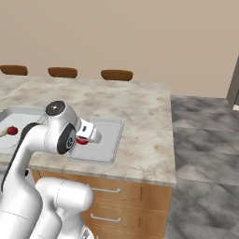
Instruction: Place one tomato and one fish in each tupperware on the nearby counter, to pack two identical lunches.
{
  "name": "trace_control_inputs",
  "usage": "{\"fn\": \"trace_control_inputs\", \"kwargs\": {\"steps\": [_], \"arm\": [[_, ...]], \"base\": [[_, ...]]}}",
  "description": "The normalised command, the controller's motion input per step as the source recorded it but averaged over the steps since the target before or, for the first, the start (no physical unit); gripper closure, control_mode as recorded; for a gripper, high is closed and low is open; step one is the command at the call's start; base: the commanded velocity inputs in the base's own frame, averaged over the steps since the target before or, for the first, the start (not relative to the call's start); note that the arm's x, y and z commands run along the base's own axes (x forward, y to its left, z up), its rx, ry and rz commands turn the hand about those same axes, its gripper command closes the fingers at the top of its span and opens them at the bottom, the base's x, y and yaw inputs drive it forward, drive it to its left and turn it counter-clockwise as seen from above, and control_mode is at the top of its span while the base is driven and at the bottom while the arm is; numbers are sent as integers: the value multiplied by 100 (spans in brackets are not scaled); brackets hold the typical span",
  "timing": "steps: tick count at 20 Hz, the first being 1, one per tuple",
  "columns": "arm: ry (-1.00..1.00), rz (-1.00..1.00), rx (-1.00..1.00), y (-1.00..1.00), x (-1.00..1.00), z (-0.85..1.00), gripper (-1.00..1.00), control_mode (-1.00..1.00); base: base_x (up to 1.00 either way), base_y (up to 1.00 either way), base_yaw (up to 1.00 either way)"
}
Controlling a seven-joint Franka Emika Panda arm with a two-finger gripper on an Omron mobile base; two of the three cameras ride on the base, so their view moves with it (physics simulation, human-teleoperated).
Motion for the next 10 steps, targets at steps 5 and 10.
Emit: {"fn": "trace_control_inputs", "kwargs": {"steps": [5, 10], "arm": [[0, 0, 2, 0, 79, -73, 100, -100], [0, 0, 1, 0, 80, -32, 100, -100]], "base": [[0, 0, 0], [0, 0, 0]]}}
